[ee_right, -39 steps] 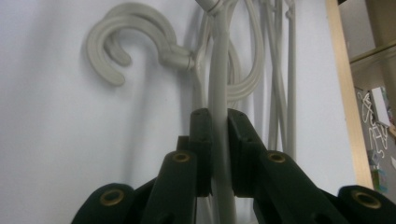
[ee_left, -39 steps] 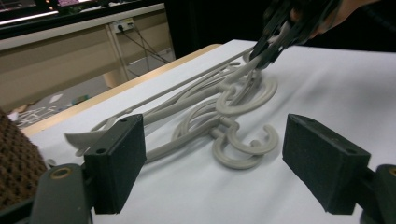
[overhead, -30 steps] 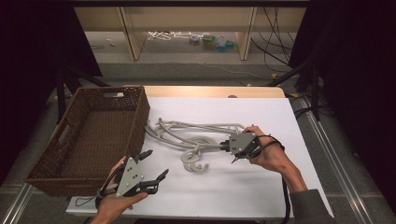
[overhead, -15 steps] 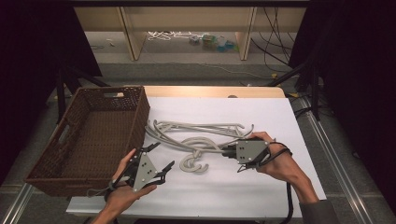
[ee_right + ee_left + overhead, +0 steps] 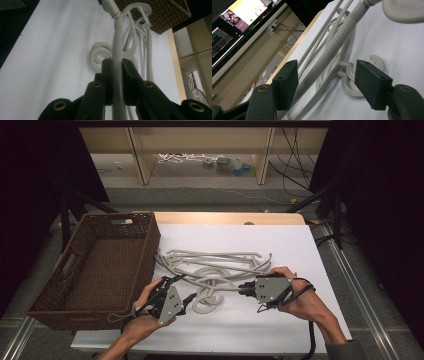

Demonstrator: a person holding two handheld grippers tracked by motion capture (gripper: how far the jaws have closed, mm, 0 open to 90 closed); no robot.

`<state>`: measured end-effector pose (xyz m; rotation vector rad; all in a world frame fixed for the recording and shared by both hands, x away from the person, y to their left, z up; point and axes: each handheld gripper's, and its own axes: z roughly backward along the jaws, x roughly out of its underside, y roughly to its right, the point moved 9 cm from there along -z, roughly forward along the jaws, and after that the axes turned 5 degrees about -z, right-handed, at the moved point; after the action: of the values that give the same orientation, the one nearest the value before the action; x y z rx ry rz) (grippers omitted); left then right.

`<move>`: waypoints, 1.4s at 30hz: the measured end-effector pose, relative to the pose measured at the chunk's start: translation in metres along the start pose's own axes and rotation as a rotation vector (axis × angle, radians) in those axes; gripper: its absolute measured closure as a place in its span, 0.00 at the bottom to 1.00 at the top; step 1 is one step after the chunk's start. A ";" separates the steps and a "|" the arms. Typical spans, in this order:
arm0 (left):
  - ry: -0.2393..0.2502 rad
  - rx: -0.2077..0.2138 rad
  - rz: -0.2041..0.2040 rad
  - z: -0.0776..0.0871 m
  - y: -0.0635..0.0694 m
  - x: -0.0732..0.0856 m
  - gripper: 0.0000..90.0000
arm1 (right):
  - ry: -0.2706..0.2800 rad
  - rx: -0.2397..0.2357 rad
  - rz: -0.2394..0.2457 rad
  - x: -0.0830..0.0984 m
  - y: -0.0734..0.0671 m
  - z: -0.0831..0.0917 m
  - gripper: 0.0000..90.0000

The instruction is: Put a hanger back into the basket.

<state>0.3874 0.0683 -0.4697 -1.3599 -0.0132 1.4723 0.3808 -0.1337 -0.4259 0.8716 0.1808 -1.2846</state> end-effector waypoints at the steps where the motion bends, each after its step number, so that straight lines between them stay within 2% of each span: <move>1: 0.003 0.006 -0.002 -0.001 0.001 0.000 0.40 | 0.005 0.000 0.004 -0.001 0.000 0.000 0.91; 8: 0.033 0.030 -0.081 -0.005 0.001 -0.009 0.52 | 0.014 -0.026 0.008 -0.003 -0.005 0.000 0.91; 10: 0.043 0.051 -0.104 -0.007 0.003 -0.012 0.57 | 0.012 -0.025 0.013 -0.003 -0.006 0.001 0.91; 14: 0.045 0.104 -0.119 -0.009 0.010 -0.016 0.66 | 0.010 -0.044 -0.002 -0.001 -0.009 0.001 0.91; 17: 0.030 0.130 -0.185 -0.012 0.012 -0.016 0.71 | 0.012 -0.049 -0.003 -0.002 -0.010 0.001 0.91; 20: 0.017 0.154 -0.213 -0.014 0.013 -0.016 0.79 | 0.012 -0.058 -0.003 0.000 -0.011 0.002 0.91; 21: 0.002 0.169 -0.247 -0.013 0.012 -0.016 0.80 | 0.013 -0.057 -0.005 0.000 -0.011 0.002 0.91; 22: 0.006 0.175 -0.254 -0.013 0.013 -0.017 0.81 | 0.020 -0.060 -0.006 0.000 -0.011 0.002 0.91; 23: 0.003 0.173 -0.280 -0.012 0.013 -0.018 0.82 | 0.024 -0.065 -0.014 0.000 -0.011 0.002 0.91; 25: 0.002 0.170 -0.307 -0.011 0.011 -0.021 0.83 | 0.021 -0.063 -0.019 0.001 -0.011 0.003 0.91; 28: 0.006 0.169 -0.332 -0.009 0.009 -0.026 0.84 | 0.035 -0.052 -0.027 0.001 -0.007 0.006 0.90; 35: 0.008 0.178 -0.336 -0.009 0.009 -0.034 0.87 | 0.037 -0.014 -0.081 0.004 -0.002 0.011 0.88; 36: 0.009 0.188 -0.324 -0.009 0.010 -0.035 0.88 | 0.050 -0.004 -0.069 0.004 0.001 0.011 0.88; 37: 0.010 0.180 -0.330 -0.009 0.009 -0.036 0.88 | 0.046 -0.005 -0.089 0.004 0.000 0.012 0.87; 40: 0.005 0.190 -0.317 -0.008 0.009 -0.038 0.88 | 0.040 0.006 -0.103 0.005 0.002 0.013 0.86; 41: 0.002 0.190 -0.311 -0.008 0.008 -0.039 0.88 | 0.034 0.016 -0.104 0.006 0.003 0.013 0.85; 42: 0.001 0.193 -0.306 -0.007 0.007 -0.040 0.88 | 0.032 0.034 -0.126 0.006 0.005 0.013 0.82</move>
<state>0.3785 0.0338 -0.4483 -1.1454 -0.0739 1.1843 0.3822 -0.1464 -0.4180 0.9221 0.2431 -1.3943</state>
